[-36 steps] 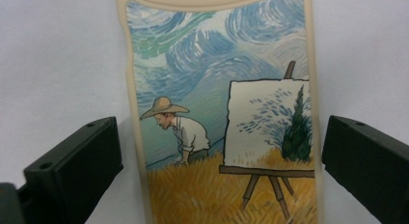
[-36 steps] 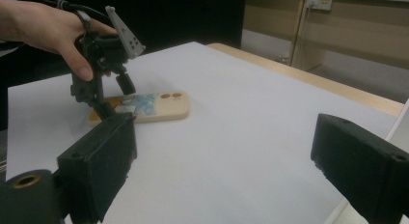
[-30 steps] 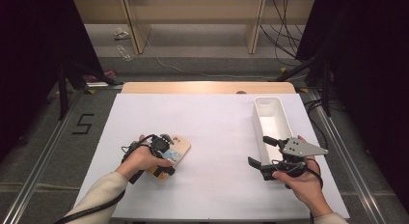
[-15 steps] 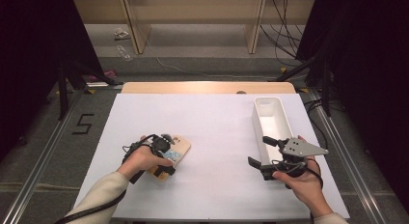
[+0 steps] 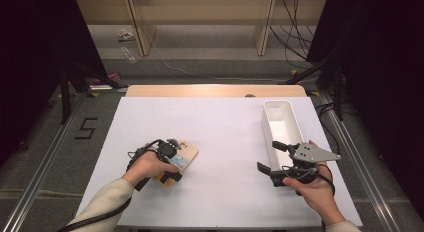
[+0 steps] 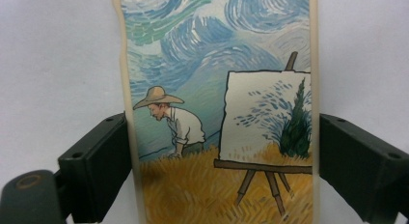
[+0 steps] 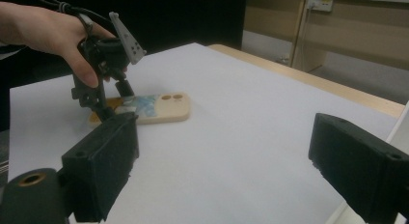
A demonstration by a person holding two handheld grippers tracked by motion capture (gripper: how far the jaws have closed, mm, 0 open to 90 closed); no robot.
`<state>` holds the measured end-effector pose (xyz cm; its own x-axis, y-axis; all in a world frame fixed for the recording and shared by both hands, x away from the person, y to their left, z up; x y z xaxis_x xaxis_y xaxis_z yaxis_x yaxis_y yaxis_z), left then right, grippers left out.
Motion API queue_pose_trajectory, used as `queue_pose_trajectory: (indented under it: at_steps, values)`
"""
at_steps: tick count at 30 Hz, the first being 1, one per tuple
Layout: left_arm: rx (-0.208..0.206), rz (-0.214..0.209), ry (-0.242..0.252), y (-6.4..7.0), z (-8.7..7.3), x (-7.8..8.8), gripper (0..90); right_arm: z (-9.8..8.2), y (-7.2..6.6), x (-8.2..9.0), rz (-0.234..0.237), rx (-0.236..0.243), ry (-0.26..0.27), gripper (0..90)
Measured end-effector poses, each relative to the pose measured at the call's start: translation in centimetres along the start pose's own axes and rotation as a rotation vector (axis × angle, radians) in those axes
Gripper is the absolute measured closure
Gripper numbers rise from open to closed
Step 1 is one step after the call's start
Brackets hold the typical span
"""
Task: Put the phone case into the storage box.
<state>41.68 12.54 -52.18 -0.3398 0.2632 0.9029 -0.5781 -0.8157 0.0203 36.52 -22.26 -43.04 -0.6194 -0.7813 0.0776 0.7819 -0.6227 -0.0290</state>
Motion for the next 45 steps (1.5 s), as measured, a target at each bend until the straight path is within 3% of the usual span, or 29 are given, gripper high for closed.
queue_pose_trajectory:
  at_steps: [9,20,37,40,45]
  values:
    - [0.006,0.001,0.008,0.0,-0.1,0.1,10.4,0.0,0.0,0.0,-0.001,-0.005,0.005,11.4]
    - [0.009,-0.041,0.03,0.0,-0.5,0.5,10.7,0.1,0.0,0.0,-0.002,-0.004,0.005,11.4]
    - [-0.017,-0.036,0.147,1.1,0.4,1.9,11.3,0.3,-0.1,0.0,-0.006,-0.016,0.016,11.5]
    - [0.002,-0.036,0.191,1.3,0.5,2.1,11.3,0.3,-0.1,-0.1,-0.005,-0.015,0.018,11.5]
    - [-0.007,-0.029,0.245,1.4,0.8,2.4,11.3,0.3,-0.1,-0.1,-0.006,-0.015,0.017,11.5]
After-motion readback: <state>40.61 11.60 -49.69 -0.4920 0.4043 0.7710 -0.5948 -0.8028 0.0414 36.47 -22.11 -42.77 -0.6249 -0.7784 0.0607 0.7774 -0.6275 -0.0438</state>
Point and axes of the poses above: each handheld gripper's, and its own axes: x roughly backward along the jaws, z roughly out of its top, y roughly to its right, the point moved 5 cm from there along -x, roughly forward along the jaws, and after that the axes turned 13 degrees about y, right-handed, at the moved point
